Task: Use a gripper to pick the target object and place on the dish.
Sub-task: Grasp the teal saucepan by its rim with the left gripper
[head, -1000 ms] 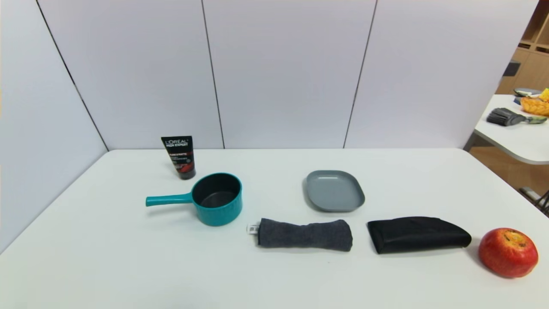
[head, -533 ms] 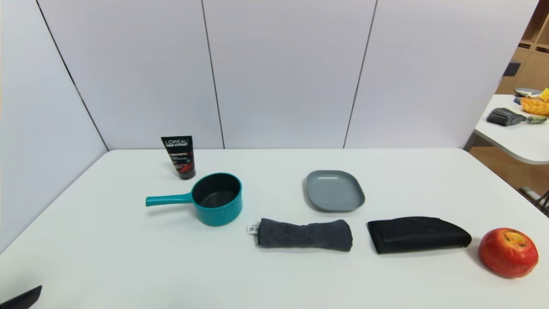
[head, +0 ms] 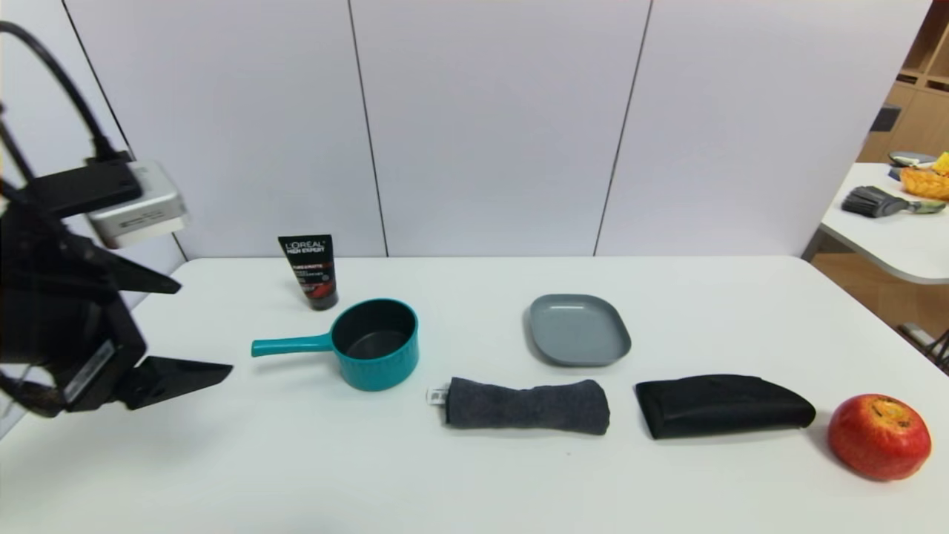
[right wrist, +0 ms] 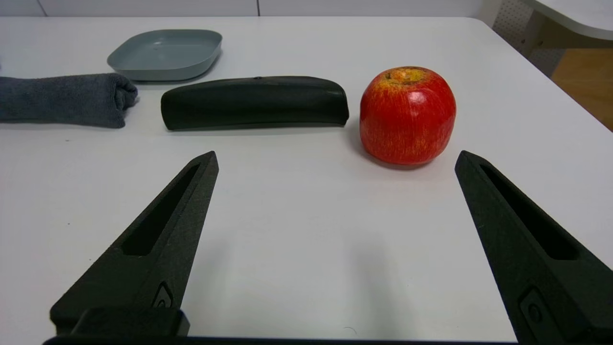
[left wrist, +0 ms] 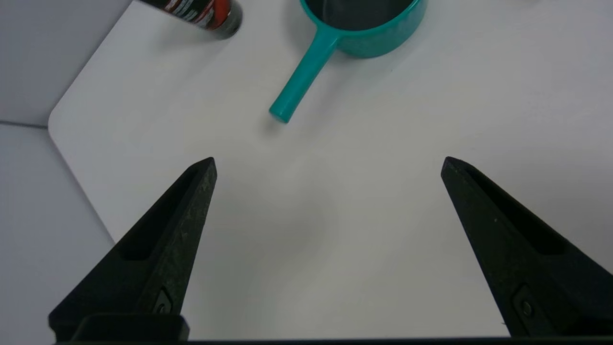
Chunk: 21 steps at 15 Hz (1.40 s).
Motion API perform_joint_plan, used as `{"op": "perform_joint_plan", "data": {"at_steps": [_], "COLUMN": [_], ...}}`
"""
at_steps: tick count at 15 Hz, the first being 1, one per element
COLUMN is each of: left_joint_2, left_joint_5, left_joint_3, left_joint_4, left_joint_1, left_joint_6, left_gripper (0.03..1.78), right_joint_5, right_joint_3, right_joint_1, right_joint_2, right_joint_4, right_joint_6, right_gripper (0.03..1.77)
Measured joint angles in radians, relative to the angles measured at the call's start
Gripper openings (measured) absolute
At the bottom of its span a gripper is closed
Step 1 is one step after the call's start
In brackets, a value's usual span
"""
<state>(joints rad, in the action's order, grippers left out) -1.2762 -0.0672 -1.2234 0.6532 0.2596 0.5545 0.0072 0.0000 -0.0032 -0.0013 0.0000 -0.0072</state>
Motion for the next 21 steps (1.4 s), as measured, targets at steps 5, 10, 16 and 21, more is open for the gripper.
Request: {"op": "perform_joint_plan", "data": {"at_steps": [5,10,16,21], "left_joint_2": [-0.284,-0.478,-0.609,-0.680], "left_joint_5": [-0.082,-0.207,-0.261,-0.256], "left_joint_3": [-0.174,-0.337,-0.378,-0.376], "left_joint_4": [0.011,0.140,0.172,0.193], "left_joint_1": [0.111,0.131,0.131,0.130], "left_joint_6": [0.162,0.319,0.373,0.386], "left_gripper": [1.69,1.69,1.69,1.69], "right_joint_5": [0.000,0.000,0.000,0.000], "right_joint_3": [0.000,0.000,0.000,0.000], "right_joint_1": [0.000,0.000,0.000,0.000], "right_joint_2": [0.000,0.000,0.000,0.000], "right_joint_4": [0.000,0.000,0.000,0.000], "right_joint_6": [0.000,0.000,0.000,0.000], "right_gripper": [1.71,1.71,1.71,1.71]}}
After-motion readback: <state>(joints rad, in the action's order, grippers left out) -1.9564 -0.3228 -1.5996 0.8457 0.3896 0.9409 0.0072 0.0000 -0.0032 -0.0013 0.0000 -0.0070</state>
